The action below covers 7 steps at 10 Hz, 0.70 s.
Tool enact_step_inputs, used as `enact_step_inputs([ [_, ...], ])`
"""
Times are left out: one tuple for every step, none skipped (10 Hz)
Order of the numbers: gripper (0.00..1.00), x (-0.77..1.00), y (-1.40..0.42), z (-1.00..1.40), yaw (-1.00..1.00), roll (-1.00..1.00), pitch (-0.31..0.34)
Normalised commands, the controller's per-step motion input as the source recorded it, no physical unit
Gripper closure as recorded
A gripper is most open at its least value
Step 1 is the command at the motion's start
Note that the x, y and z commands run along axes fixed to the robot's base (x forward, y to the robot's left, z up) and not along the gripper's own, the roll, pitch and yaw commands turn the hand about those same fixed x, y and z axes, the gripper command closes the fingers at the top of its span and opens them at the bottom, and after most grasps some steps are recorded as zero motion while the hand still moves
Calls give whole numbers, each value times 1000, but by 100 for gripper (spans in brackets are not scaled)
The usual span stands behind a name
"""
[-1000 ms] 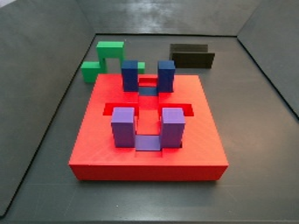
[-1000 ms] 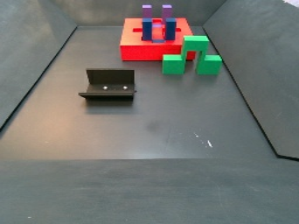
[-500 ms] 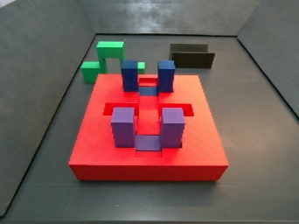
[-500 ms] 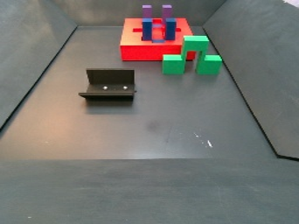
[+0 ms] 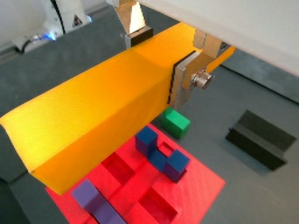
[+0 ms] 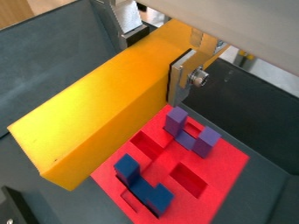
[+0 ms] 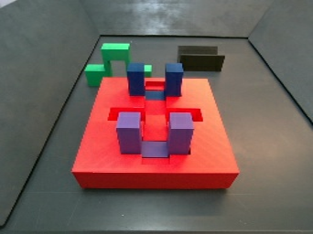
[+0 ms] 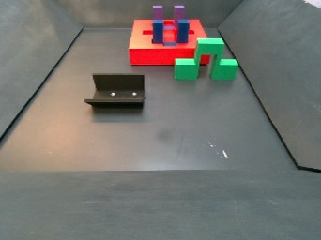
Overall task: Pick up the yellow object. Move up. Move to above the board. Insert the yellow object.
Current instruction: Insert the yellow object.
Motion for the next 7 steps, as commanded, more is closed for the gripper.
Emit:
enact_step_inputs([
  [100, 571, -57, -551, 0, -37, -350],
  [100, 414, -26, -546, 29, 26, -324],
  [100, 226, -11, -586, 46, 89, -291],
  [100, -51, -54, -746, 109, 163, -209],
  [100, -323, -103, -829, 117, 246, -139],
  [100, -437, -117, -871, 129, 246, -96],
  [100, -451, -197, -874, 146, 259, -47],
])
